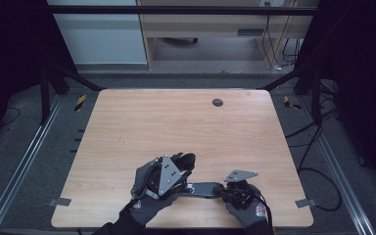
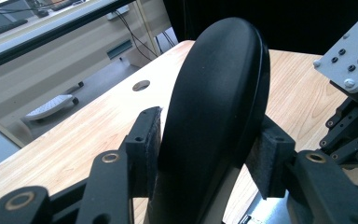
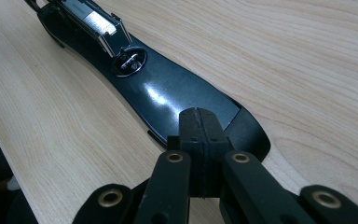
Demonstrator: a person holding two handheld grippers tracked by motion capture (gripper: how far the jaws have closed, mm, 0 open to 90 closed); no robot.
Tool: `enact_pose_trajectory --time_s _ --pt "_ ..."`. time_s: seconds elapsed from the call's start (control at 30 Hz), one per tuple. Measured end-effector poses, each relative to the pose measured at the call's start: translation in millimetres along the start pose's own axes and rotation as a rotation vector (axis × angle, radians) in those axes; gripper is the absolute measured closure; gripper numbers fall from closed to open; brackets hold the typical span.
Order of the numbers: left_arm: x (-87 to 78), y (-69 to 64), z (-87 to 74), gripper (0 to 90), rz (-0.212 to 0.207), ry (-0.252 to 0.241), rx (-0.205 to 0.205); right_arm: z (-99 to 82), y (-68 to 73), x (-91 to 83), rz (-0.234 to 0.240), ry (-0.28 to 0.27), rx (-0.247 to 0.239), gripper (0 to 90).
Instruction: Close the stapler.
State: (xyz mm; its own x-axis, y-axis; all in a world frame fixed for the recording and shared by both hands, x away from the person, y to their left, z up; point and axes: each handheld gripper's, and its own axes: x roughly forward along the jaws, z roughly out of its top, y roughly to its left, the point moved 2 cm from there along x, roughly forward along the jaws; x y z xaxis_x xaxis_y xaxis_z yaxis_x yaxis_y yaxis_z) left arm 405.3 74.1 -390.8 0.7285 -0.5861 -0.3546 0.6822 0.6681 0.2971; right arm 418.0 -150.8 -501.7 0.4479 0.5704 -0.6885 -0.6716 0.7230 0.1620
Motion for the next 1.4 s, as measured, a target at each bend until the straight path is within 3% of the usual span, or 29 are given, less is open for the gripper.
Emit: enact_pose_trajectory --time_s 1.07,1.4 --pt "31.6 -33.2 -5.6 47.2 -0.032 0.069 0.147 -0.3 0.7 -0.2 0.004 -0.001 -0.004 90.0" --pt "38.4 -39.6 -7.6 46.5 -0.038 0.08 0.163 -0.2 0.8 0.1 0.004 -0.006 -0.013 90.0"
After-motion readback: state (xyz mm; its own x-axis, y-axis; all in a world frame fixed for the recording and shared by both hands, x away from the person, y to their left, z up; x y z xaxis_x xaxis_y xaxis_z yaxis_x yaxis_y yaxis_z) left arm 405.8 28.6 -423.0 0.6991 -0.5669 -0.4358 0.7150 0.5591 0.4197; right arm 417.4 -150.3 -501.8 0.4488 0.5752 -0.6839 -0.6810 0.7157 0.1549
